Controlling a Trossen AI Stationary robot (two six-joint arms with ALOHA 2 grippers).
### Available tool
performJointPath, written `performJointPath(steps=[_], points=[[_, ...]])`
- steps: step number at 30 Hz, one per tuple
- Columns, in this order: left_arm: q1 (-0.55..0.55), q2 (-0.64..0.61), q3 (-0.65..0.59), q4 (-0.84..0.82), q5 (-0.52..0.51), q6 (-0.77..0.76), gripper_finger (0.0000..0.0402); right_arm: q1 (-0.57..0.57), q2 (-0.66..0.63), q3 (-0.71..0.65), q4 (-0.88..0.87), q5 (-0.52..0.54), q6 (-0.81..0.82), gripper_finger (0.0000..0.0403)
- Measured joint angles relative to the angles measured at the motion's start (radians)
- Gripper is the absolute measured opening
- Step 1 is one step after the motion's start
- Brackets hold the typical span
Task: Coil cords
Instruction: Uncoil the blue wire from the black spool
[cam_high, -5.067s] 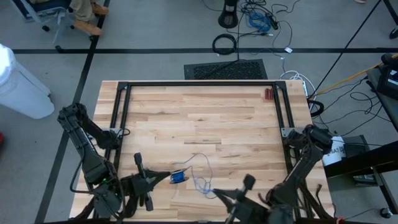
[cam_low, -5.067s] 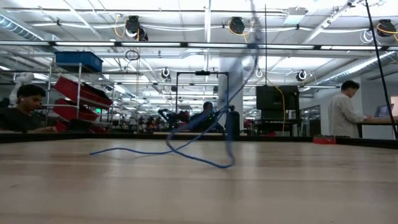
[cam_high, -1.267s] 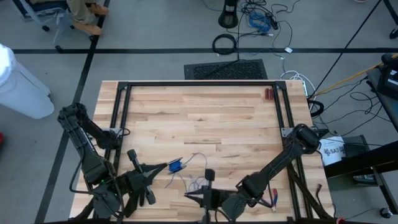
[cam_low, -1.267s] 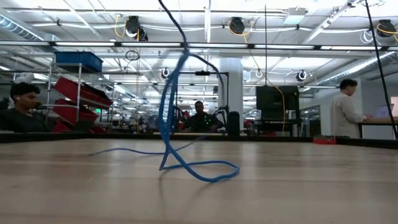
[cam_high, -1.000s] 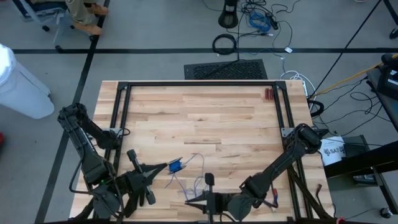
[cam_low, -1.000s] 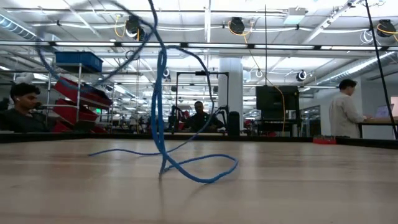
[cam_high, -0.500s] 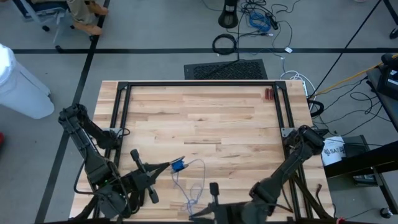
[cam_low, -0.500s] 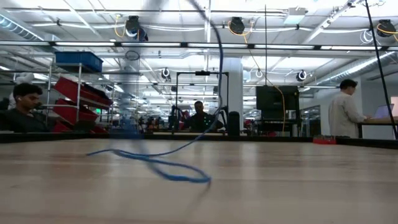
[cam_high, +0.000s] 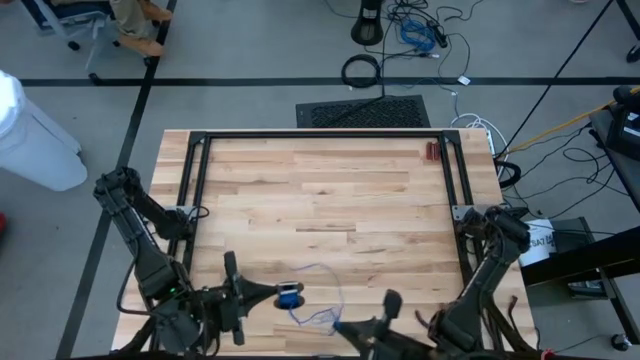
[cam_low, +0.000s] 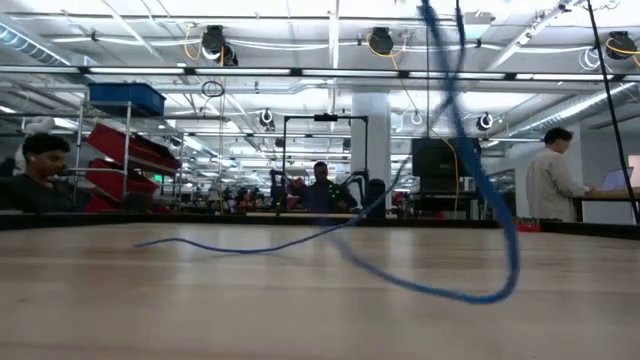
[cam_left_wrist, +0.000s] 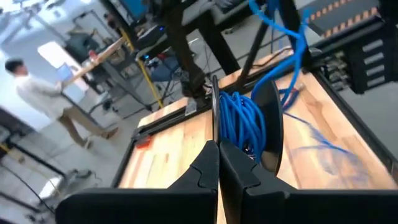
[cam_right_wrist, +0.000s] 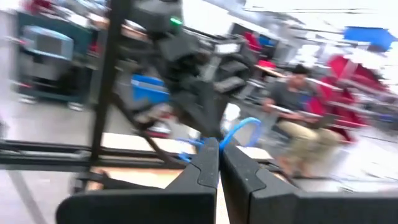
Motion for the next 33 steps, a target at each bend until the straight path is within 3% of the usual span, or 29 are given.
performJointPath(steps=[6,12,19,25,33], points=[[-0.055,0.0,0.0,0.001,-0.033,0.141,0.0001,0.015,0.0,0.0,-0.061,0.138,-0.007,0.0],[-0.114,0.0,0.0,0.003,-0.116,0.25,0.0001,0.009,0.0,-0.001,-0.164,0.144,0.062,0.0],[-0.169,0.0,0.0,0.023,-0.168,0.356,0.0001,-0.013,0.0,-0.001,-0.37,0.129,0.249,0.0],[-0.197,0.023,0.0,0.025,-0.259,0.44,0.0001,-0.046,0.0,-0.001,-0.567,0.008,0.426,0.0],[-0.2,0.037,0.0,0.132,-0.259,0.524,0.0001,-0.109,0.0,-0.001,-0.849,-0.189,0.702,0.0]])
